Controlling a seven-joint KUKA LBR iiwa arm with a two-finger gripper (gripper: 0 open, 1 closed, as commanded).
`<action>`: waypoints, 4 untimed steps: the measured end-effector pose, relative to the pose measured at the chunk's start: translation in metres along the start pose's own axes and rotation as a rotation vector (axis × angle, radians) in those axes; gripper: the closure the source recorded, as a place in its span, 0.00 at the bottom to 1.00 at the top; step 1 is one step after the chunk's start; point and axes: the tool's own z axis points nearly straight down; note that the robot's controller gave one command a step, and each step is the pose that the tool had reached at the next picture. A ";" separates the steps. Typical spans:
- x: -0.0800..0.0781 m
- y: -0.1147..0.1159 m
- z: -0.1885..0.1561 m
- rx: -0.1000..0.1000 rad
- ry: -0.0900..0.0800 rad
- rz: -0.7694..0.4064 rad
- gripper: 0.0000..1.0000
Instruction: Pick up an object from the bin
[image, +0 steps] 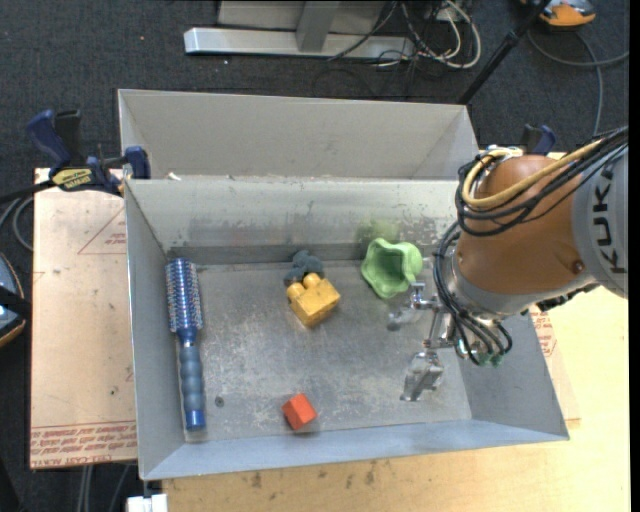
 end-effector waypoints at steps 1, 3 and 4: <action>-0.074 0.058 0.038 -0.002 -0.011 -0.080 0.00; -0.147 0.062 0.112 -0.001 -0.010 -0.022 0.00; -0.160 0.041 0.092 0.002 -0.012 -0.278 0.00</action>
Offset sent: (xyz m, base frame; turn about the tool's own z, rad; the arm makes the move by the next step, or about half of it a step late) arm 0.0719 0.0531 -0.0358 -0.0720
